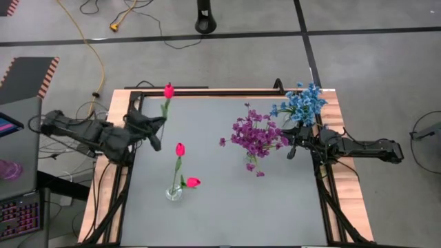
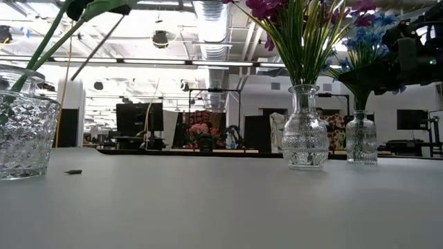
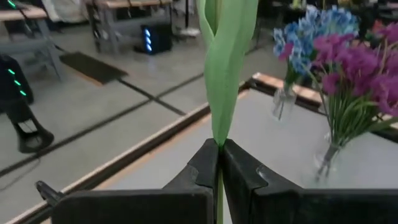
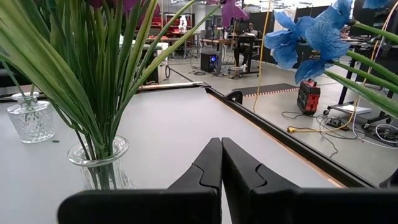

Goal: Sort flowers into vase by color
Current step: Put the pink tulip into the bottom transparent vase

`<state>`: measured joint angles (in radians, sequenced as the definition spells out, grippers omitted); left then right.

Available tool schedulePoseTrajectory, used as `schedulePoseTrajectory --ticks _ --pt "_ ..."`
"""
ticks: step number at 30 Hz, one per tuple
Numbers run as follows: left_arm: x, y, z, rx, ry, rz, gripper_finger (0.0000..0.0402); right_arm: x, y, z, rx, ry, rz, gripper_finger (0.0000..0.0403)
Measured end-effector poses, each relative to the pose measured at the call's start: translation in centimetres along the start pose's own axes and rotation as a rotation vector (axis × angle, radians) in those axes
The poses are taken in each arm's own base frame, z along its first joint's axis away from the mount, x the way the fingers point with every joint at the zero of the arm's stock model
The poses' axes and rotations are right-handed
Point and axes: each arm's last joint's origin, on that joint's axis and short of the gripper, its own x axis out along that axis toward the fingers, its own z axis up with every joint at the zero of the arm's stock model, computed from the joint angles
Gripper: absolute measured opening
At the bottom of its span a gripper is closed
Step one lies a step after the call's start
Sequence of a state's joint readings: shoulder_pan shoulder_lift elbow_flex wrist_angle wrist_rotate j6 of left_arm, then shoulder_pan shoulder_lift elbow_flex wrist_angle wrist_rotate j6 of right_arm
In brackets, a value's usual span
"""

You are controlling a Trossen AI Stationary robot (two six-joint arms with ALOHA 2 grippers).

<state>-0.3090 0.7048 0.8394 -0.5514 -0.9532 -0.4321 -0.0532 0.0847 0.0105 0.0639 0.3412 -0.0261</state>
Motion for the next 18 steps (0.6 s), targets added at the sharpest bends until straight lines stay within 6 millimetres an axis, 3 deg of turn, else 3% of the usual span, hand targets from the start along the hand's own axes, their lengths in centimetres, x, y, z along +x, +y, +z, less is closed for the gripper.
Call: schedulePoseTrajectory --ticks 11,18 --pt "-3.1 -3.6 -1.7 -0.041 -0.169 0.059 0.0 0.0 0.0 0.0 0.0 0.0 0.0 0.0033" --pt "-5.0 -5.9 -3.3 -0.093 -0.239 0.009 0.0 0.0 0.0 0.0 0.0 0.0 0.0 0.0033"
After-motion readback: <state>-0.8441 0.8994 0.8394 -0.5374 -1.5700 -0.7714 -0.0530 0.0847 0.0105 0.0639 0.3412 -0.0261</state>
